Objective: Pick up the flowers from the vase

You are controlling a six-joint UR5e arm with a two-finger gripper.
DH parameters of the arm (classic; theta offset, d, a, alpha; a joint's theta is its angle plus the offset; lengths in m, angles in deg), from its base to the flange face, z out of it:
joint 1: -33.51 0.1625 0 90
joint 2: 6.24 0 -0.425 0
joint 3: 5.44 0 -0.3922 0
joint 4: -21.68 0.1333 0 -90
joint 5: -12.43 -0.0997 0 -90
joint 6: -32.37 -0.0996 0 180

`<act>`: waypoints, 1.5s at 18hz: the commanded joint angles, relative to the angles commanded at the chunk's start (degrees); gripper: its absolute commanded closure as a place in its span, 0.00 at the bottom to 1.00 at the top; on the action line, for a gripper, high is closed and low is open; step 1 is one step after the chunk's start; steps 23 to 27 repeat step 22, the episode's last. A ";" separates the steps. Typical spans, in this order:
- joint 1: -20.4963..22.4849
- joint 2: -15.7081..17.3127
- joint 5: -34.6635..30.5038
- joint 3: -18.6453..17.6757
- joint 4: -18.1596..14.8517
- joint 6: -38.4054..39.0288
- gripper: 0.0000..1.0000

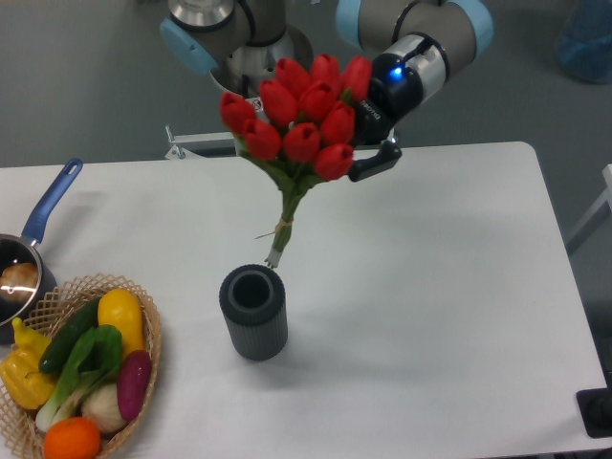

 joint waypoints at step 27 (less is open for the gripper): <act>1.41 -5.10 -6.77 3.43 0.62 -4.75 0.47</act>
